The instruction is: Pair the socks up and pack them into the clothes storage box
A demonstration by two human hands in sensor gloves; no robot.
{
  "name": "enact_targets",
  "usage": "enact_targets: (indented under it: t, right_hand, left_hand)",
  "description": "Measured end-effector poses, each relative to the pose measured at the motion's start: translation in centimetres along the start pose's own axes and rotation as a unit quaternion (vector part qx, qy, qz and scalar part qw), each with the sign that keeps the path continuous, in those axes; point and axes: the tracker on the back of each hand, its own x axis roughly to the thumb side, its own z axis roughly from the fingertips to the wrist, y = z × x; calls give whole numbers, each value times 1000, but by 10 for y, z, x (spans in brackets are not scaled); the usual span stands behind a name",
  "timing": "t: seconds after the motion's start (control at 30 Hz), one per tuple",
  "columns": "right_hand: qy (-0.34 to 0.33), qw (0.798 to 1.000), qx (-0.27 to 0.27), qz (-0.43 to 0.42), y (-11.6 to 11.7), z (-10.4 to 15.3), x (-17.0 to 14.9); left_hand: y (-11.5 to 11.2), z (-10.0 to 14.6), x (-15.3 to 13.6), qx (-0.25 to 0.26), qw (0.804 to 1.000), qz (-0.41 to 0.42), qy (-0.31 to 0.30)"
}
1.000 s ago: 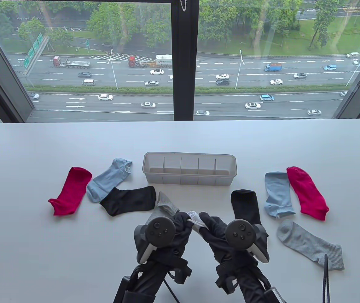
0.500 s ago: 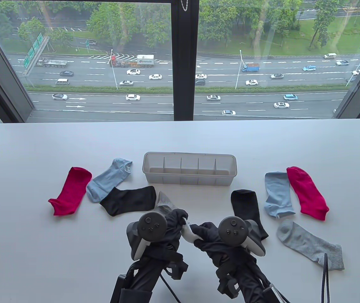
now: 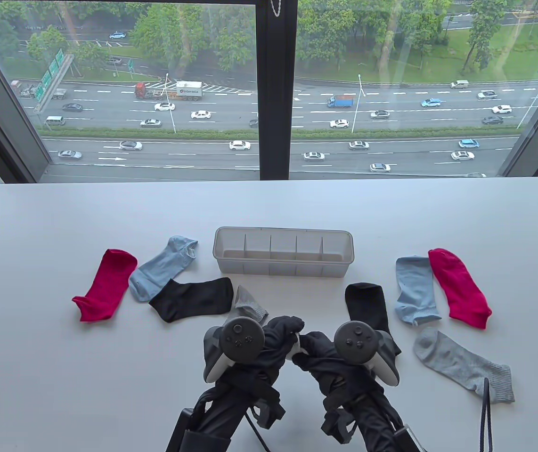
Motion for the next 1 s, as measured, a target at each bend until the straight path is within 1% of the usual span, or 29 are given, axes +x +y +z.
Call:
enact_targets:
  t: [0.03, 0.1, 0.17, 0.2, 0.23, 0.27, 0.3, 0.33, 0.37, 0.4, 0.47, 0.5, 0.57, 0.6, 0.63, 0.67, 0.7, 0.77, 0.83, 0.9, 1.0]
  right_hand:
    - [0, 1000, -18, -4, -5, 2, 1]
    - [4, 997, -76, -23, -15, 6, -1]
    - [6, 994, -95, -56, -18, 9, -3]
    - [5, 993, -102, -65, -19, 10, -3]
    - [3, 990, -118, -75, -22, 11, -4]
    - [-2, 989, -127, -76, -24, 12, -5]
    - [-10, 989, -126, -78, -25, 13, -7]
    - [-27, 986, -125, -105, -27, 14, -10]
    - [-26, 982, -131, -133, -27, 15, -10]
    - [-24, 978, -142, -149, -28, 16, -9]
    - [-23, 985, -154, -68, -26, 16, -6]
    - [-42, 989, -139, 9, -22, 15, -3]
    - [-54, 993, -93, 48, -13, 11, 3]
    - [-51, 992, -95, 64, -10, 10, 5]
    - [-53, 991, -101, 77, -10, 10, 6]
    - [-58, 988, -109, 96, -11, 11, 7]
    - [-71, 985, -117, 108, -13, 13, 7]
    - [-84, 979, -137, 121, -13, 16, 9]
    - [-89, 976, -150, 131, -14, 17, 12]
    - [-91, 976, -150, 131, -13, 17, 12]
    - [-84, 977, -158, 117, -15, 17, 10]
  left_hand:
    - [0, 0, 1, 6, 1000, 5, -3]
    - [1, 3, 0, 13, 1000, 26, -4]
    - [-3, 5, 0, 7, 998, 63, -3]
    - [-7, 5, 0, -6, 997, 77, -10]
    - [-13, 5, 3, -41, 995, 87, -5]
    - [-16, 4, 5, -54, 995, 79, 0]
    - [-16, 3, 7, -45, 997, 62, 7]
    - [-14, 2, 8, -7, 999, 22, 21]
    - [-13, 1, 8, 2, 1000, 15, 28]
    - [-11, 2, 6, 13, 998, 27, 53]
    - [-11, 4, -1, 37, 991, 102, 77]
    - [-11, 6, -5, 32, 983, 150, 98]
    - [-14, 5, -10, 19, 968, 231, 101]
    - [-16, 5, -11, 6, 957, 271, 104]
    - [-17, 6, -11, 10, 952, 285, 114]
    - [-17, 5, -12, 5, 949, 296, 106]
    - [-18, 4, -13, -15, 947, 305, 99]
    - [-20, 2, -12, -41, 948, 302, 92]
    - [-19, 0, -10, -54, 961, 256, 85]
    - [-17, 1, -10, -66, 967, 232, 83]
    - [-17, 1, -10, -70, 964, 241, 82]
